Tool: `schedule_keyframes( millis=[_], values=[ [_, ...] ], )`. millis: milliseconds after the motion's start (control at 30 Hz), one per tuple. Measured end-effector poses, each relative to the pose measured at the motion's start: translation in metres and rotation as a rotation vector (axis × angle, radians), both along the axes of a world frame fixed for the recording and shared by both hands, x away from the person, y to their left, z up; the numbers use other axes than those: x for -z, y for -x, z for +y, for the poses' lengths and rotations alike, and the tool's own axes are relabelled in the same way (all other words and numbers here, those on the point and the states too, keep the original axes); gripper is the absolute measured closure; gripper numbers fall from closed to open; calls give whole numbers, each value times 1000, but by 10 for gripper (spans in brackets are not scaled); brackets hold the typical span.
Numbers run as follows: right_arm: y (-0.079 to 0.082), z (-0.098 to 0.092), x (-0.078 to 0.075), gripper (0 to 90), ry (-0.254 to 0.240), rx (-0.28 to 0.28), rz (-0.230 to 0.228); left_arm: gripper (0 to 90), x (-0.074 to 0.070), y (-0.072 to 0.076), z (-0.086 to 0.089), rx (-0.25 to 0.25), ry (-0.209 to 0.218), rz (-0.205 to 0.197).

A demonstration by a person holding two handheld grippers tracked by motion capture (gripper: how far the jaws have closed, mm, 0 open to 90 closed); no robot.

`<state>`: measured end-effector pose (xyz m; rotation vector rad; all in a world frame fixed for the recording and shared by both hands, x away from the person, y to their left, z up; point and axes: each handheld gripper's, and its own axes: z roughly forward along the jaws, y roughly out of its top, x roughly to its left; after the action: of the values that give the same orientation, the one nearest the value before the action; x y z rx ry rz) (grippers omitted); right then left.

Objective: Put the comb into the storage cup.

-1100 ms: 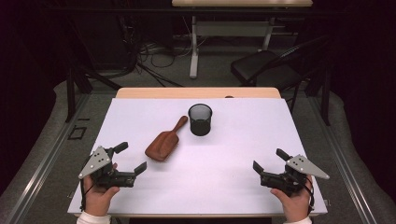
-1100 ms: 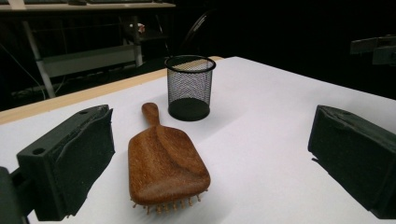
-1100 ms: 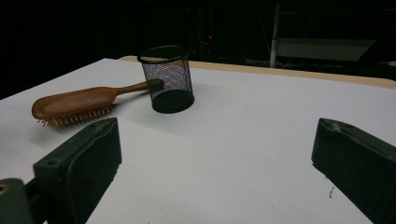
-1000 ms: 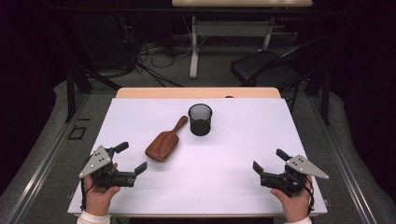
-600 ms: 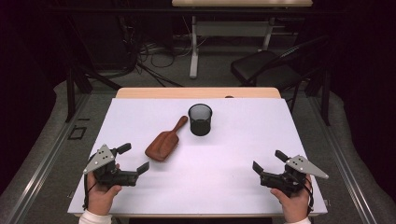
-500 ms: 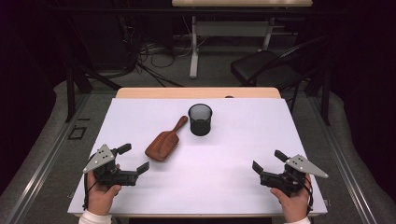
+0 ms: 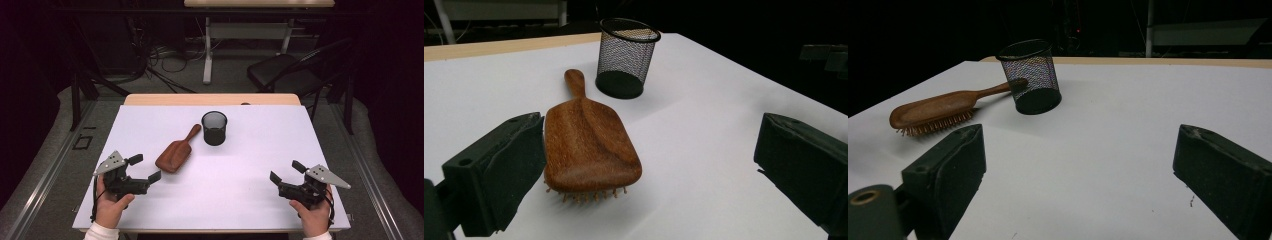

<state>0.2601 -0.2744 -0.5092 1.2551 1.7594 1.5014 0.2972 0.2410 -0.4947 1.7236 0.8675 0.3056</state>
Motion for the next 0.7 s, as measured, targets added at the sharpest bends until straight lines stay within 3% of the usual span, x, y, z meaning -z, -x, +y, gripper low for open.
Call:
schedule_keyframes(
  millis=[67, 367, 700],
  values=[
    [0, 0, 0, 66, 0, -1, -4, 3, -4, -2, -1, -2, 0, 7],
    [1, 4, -1, 70, 15, -9, -10, 4, -20, -8, -13, -11, -69, 6],
    [1, 3, 2, 85, 17, -1, 10, 15, -40, -33, -30, 7, -113, 25]
  ],
)
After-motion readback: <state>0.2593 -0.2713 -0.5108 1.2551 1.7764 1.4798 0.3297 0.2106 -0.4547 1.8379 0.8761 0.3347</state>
